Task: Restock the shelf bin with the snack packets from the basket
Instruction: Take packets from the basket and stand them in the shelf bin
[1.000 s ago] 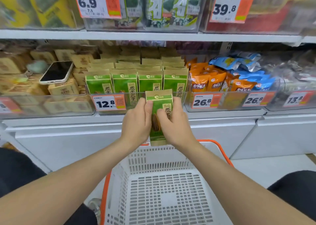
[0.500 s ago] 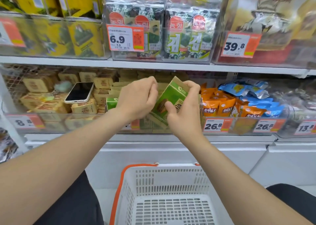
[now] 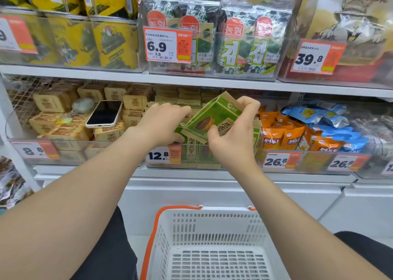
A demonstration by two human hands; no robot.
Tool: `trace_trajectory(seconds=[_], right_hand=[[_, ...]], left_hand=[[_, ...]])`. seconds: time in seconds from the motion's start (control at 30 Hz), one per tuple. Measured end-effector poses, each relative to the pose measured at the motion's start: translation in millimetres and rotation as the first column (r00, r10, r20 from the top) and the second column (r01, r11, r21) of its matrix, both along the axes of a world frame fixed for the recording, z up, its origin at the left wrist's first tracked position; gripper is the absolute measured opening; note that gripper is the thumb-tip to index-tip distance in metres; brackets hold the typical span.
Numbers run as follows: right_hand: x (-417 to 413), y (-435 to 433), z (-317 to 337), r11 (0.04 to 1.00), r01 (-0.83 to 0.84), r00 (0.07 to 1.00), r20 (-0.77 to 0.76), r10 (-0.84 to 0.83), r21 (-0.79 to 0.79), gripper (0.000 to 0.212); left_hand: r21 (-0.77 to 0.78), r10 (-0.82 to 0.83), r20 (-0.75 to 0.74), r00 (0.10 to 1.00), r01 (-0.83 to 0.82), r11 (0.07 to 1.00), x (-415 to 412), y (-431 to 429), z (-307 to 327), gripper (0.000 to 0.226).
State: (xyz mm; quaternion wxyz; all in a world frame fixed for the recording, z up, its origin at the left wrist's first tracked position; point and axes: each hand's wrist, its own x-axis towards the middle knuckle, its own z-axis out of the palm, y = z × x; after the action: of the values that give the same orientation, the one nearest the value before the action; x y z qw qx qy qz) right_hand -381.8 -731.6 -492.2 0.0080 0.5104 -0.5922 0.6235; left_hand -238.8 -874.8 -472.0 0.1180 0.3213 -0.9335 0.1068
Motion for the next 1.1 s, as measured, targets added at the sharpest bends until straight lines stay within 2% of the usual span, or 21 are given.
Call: trace_trajectory(seconds=[0.17,0.33,0.47,0.67,0.83,0.97,1.1], right_hand=[[-5.7,-3.6,0.1,0.999,0.028,0.986,-0.167,-0.022,0.034,0.063],[-8.9,-4.6,1.8,0.999,-0.004,0.980,-0.201,0.011,0.036,0.063],[-11.9,-4.8,2.4,0.991,-0.062,0.973,-0.213,0.086,0.120,0.059],[-24.0,0.3,12.4,0.980,-0.065,0.987,-0.135,0.092,0.190,0.054],[-28.3,0.7,13.2,0.976,-0.059,0.988,-0.127,0.087,0.211,0.054],[-25.2,0.7,16.1,0.976,-0.054,0.976,-0.197,0.097,0.213,0.053],[-18.8,-0.4,15.0,0.967,-0.079,0.934,-0.321,0.157,0.242,0.054]], left_hand=[[-0.008,-0.005,-0.011,1.000,0.005,1.000,-1.1,-5.2,-2.9,0.051],[-0.057,-0.025,-0.026,0.999,0.024,0.998,-1.8,-6.3,-7.0,0.048],[-0.133,-0.059,-0.062,0.996,0.050,0.990,-1.0,-6.3,-10.3,0.038],[0.060,-0.104,-0.118,0.988,0.111,0.992,9.9,-13.6,-4.3,0.034],[0.104,-0.130,-0.156,0.979,0.147,0.984,13.1,-15.1,-3.3,0.032],[0.161,-0.067,-0.356,0.932,0.133,0.978,11.1,-12.8,-0.9,0.013],[0.196,-0.010,-0.434,0.901,0.105,0.975,7.9,-10.4,-0.1,0.004]])
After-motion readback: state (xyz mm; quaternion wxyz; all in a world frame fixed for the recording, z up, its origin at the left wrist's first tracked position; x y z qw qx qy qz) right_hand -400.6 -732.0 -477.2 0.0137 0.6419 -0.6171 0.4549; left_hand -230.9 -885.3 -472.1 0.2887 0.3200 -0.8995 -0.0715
